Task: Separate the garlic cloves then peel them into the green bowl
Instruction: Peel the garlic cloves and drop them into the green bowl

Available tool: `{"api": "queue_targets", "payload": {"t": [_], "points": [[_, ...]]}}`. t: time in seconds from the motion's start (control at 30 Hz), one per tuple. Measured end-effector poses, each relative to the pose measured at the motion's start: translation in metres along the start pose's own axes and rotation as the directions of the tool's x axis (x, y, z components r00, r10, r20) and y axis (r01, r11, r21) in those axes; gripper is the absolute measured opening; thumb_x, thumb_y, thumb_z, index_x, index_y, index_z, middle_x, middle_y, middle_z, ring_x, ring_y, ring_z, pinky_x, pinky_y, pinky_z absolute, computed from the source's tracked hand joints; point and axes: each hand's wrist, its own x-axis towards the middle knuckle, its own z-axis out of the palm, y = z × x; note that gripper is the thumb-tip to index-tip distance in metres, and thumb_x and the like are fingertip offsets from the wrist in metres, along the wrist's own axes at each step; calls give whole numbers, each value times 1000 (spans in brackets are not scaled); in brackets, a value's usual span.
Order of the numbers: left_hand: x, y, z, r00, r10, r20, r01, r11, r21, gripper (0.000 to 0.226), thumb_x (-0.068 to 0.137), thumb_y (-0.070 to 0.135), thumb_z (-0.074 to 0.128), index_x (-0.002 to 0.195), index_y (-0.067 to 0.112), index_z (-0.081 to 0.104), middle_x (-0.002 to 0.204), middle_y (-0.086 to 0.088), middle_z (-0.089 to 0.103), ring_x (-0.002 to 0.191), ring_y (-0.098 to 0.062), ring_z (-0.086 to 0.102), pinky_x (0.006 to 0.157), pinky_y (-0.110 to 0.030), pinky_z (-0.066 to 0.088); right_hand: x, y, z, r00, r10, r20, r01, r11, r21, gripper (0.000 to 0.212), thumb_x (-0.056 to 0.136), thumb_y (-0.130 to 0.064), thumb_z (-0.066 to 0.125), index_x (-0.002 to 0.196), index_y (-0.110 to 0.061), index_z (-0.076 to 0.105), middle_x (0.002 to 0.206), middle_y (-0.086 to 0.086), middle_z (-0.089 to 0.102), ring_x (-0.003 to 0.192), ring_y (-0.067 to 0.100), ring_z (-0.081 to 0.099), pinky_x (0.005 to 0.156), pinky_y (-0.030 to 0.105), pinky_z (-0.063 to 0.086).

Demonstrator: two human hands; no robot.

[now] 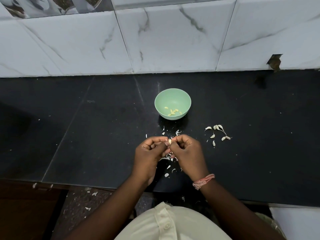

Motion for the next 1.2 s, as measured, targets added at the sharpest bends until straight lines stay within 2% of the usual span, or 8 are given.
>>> {"api": "queue_targets", "payload": {"t": [0.1, 0.2, 0.3, 0.57, 0.67, 0.8, 0.97, 1.2], "points": [[0, 1, 0, 988, -152, 31, 155, 961, -228, 14, 88, -9, 64, 98, -1, 69, 91, -14, 74, 82, -19, 73, 73, -23, 60, -1, -4, -2, 1000, 15, -20, -15, 1000, 20, 9, 90, 2, 63, 84, -1, 69, 75, 19, 71, 53, 17, 62, 50, 21, 49], [1, 2, -1, 976, -213, 44, 216, 924, -314, 15, 90, -9, 62, 98, 0, 70, 92, -13, 73, 81, -18, 72, 78, -24, 61, 0, -2, -4, 999, 14, -45, -13, 1000, 19, 23, 93, 5, 53, 87, -8, 70, 80, 8, 71, 63, 17, 67, 54, 23, 54], [3, 2, -2, 976, -214, 32, 213, 919, -331, 17, 90, -9, 63, 102, 1, 70, 95, -12, 73, 84, -17, 72, 83, -25, 60, 1, 3, -6, 998, 8, -59, -8, 1000, -4, 34, 91, 12, 44, 90, -8, 71, 91, 3, 73, 85, 15, 73, 64, 26, 60], [3, 0, 0, 983, -184, 17, 180, 936, -303, 22, 85, -10, 63, 105, -1, 68, 95, -12, 74, 84, -17, 72, 78, -21, 60, 0, 7, -10, 992, -66, -110, 54, 993, -108, 15, 90, -10, 74, 89, -24, 71, 80, 0, 75, 66, 17, 74, 57, 46, 62], [3, -1, -1, 984, -177, 15, 174, 939, -297, 23, 80, -6, 67, 103, 1, 69, 94, -12, 74, 84, -16, 72, 78, -21, 60, 1, 8, -9, 983, -134, -123, 112, 979, -172, 7, 90, -22, 77, 84, -25, 76, 80, -3, 74, 66, 15, 71, 59, 42, 61], [4, -3, -1, 988, -153, -9, 144, 948, -283, 27, 76, -3, 71, 103, 0, 70, 92, -13, 73, 81, -17, 71, 76, -21, 60, -1, 5, -5, 997, -50, -63, 48, 998, -42, 21, 93, -5, 71, 91, -26, 77, 86, 3, 76, 67, 18, 72, 60, 30, 58], [0, -6, 3, 997, -73, -38, 67, 988, -139, 20, 79, -4, 73, 98, 1, 75, 91, -17, 74, 81, -20, 71, 73, -24, 59, -4, -2, 2, 999, 36, -34, -34, 998, 55, 15, 92, 0, 67, 87, -11, 74, 75, 12, 75, 59, 18, 68, 55, 27, 56], [-3, -2, 3, 986, 163, -25, -149, 947, 284, 16, 87, -4, 72, 99, 5, 77, 89, -13, 77, 81, -18, 72, 74, -26, 58, -4, -6, 3, 998, -9, -58, 10, 1000, 11, 11, 91, -5, 69, 84, -11, 75, 71, 7, 74, 59, 18, 68, 55, 29, 57]]}}
